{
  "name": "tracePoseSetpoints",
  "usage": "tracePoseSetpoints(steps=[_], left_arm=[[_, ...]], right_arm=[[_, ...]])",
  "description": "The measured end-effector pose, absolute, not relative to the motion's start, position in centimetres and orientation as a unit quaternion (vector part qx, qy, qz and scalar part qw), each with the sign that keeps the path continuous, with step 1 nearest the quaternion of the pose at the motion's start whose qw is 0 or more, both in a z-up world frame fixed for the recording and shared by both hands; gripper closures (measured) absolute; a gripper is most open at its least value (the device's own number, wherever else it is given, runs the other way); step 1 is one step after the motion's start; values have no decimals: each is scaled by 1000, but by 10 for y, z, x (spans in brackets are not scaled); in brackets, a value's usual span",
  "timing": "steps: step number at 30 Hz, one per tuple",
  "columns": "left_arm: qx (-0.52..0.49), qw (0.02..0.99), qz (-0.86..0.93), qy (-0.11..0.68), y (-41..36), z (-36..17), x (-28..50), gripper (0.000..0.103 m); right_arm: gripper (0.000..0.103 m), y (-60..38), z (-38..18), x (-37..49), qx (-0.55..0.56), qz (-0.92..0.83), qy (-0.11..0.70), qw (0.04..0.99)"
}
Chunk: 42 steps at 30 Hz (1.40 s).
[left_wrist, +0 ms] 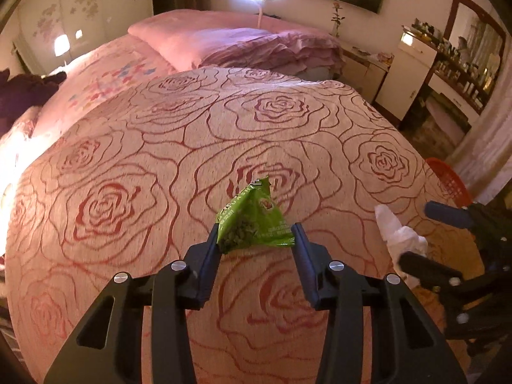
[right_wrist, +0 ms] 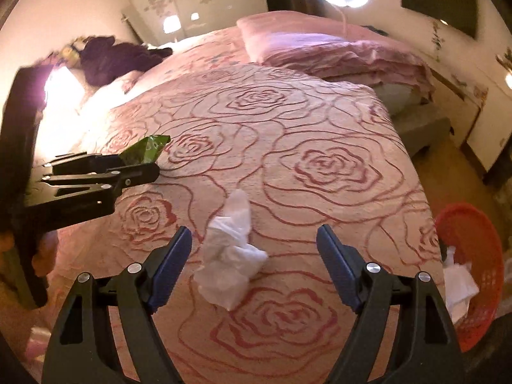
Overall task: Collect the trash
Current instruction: 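Grasp the crumpled white tissue with the right tool while the left tool holds the packet, then carry the green packet and white tissue over the red wastebasket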
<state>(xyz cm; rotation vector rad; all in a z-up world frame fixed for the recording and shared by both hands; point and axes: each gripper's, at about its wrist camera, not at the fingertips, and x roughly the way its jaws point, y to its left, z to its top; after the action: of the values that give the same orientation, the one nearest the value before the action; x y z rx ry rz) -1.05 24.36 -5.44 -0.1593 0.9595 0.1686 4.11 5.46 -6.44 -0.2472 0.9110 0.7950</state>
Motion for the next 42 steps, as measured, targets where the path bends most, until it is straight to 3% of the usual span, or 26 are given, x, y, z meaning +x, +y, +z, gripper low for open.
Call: tracePoseSetpoints(steps=[3, 5, 8, 42], left_arm=[[-81, 879, 82, 462, 245, -54, -13, 61], [-82, 879, 83, 463, 245, -54, -13, 61], [-84, 878, 86, 464, 244, -54, -13, 61], [-59, 877, 67, 472, 196, -46, -1, 61]], right_arm=[[37, 64, -69, 39, -134, 373, 426, 813], [54, 69, -73, 40, -141, 375, 438, 805], [64, 70, -73, 39, -146, 377, 435, 804], [67, -4, -53, 67, -58, 313, 435, 842]])
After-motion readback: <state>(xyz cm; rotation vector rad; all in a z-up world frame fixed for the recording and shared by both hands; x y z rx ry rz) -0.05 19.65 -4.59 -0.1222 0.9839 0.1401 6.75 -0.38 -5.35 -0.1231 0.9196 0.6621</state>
